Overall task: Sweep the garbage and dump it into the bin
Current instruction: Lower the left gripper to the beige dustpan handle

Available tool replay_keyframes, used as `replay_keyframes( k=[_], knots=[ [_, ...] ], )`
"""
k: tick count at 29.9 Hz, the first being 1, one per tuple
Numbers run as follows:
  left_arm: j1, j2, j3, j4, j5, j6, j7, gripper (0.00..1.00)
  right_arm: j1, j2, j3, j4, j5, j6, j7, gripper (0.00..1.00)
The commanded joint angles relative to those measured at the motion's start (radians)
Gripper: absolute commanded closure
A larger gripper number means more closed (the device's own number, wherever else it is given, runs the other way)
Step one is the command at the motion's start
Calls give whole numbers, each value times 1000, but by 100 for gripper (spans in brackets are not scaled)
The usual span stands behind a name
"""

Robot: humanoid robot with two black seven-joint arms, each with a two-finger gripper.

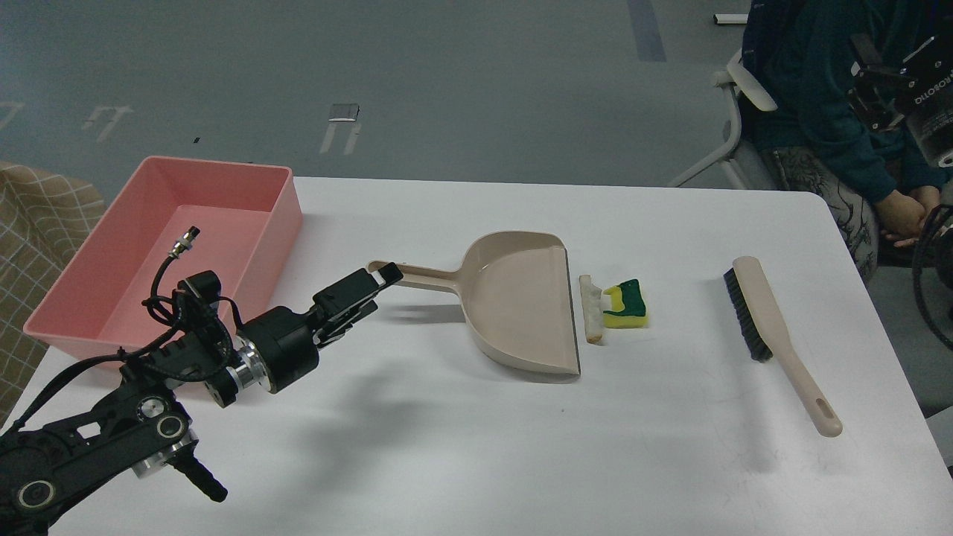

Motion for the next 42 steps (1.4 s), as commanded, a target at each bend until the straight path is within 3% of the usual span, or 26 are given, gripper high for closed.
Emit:
replay_keyframes(
  k=[1,5,14,19,42],
  knots=[
    [-5,-44,2,37,0,29,12,1,0,0,0,0,0,0,0,0],
    [-11,-109,6,94,54,109,56,1,1,-1,0,0,0,-2,0,0],
    [-14,-158,19,132,84,212,99,1,1,-1,1,0,0,-2,0,0],
    [-11,-178,20,138,104,224,123,1,1,-1,1,0,0,-2,0,0],
    [-80,-339,20,277,104,269,155,4,1,-3,9,1,0,-2,0,0]
  ],
)
